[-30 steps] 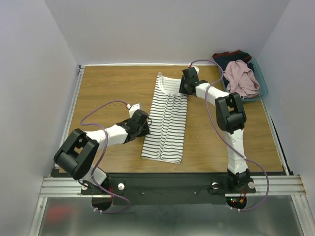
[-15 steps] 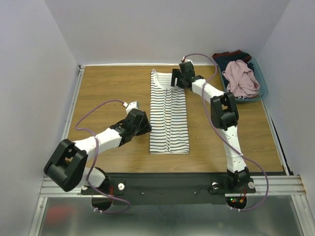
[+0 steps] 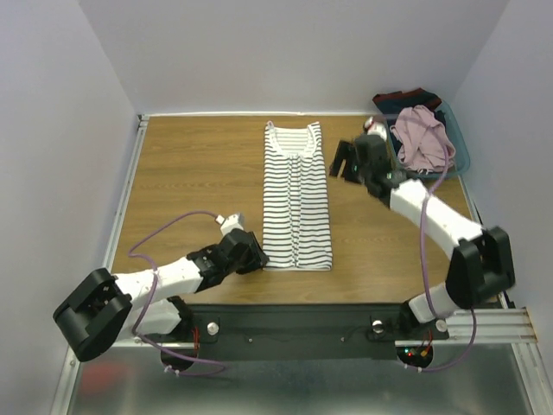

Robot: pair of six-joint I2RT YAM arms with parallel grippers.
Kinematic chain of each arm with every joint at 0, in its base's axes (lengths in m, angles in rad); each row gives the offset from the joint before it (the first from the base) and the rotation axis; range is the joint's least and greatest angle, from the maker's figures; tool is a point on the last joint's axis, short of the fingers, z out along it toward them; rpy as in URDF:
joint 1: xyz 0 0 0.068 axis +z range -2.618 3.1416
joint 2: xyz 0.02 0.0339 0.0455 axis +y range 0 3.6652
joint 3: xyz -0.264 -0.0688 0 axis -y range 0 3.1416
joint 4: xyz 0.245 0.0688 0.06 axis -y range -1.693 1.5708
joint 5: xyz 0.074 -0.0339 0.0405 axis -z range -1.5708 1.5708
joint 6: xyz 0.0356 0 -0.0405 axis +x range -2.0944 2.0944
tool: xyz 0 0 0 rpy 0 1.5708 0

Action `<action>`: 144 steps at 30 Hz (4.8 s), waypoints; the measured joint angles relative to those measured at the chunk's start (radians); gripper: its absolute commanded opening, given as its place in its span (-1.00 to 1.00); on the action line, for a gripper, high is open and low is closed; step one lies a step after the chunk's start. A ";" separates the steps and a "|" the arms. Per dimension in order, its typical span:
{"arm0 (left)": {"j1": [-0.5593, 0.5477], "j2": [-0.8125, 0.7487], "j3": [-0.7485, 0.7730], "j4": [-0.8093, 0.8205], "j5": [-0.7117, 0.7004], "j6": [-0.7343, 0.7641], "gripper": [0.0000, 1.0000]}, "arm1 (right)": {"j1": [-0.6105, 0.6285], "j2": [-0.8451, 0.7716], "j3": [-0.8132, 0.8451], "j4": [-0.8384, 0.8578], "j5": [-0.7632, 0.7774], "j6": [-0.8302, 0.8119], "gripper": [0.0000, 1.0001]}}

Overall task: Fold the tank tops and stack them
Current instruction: Fold the tank top

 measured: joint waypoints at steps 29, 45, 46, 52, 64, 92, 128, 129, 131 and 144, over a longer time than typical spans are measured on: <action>-0.219 -0.067 -0.053 -0.042 -0.221 -0.347 -0.02 | 0.382 -0.529 -0.852 0.012 0.010 0.450 0.12; -0.217 0.041 -0.043 0.078 -0.252 -0.343 -0.50 | 0.444 -0.441 -0.858 0.155 0.031 0.523 -0.27; -0.217 0.047 -0.043 0.081 -0.252 -0.342 -0.57 | 0.444 -0.441 -0.861 0.159 0.032 0.526 -0.31; -0.217 0.065 -0.031 0.078 -0.246 -0.312 -1.00 | 0.446 -0.431 -0.865 0.164 0.035 0.528 -0.84; -0.380 0.043 -0.026 0.031 -0.236 -0.322 -1.00 | 0.621 -0.472 -0.863 0.068 0.084 0.546 -0.99; -0.747 -0.143 0.194 -0.530 -0.453 -0.664 -1.00 | 1.170 -0.481 -0.540 -0.481 0.518 0.947 -0.96; -0.072 0.034 0.246 -0.110 -0.334 -0.038 -1.00 | 0.528 -0.249 -0.378 -0.066 0.396 0.246 -0.96; -0.064 0.047 0.254 -0.101 -0.328 -0.028 -1.00 | 0.513 -0.247 -0.375 -0.059 0.387 0.236 -0.96; -0.044 0.078 0.273 -0.083 -0.317 -0.007 -1.00 | 0.483 -0.235 -0.360 -0.044 0.365 0.215 -0.96; 0.087 0.227 0.394 -0.011 -0.231 0.098 -1.00 | 0.360 -0.147 -0.312 0.022 0.262 0.140 -0.99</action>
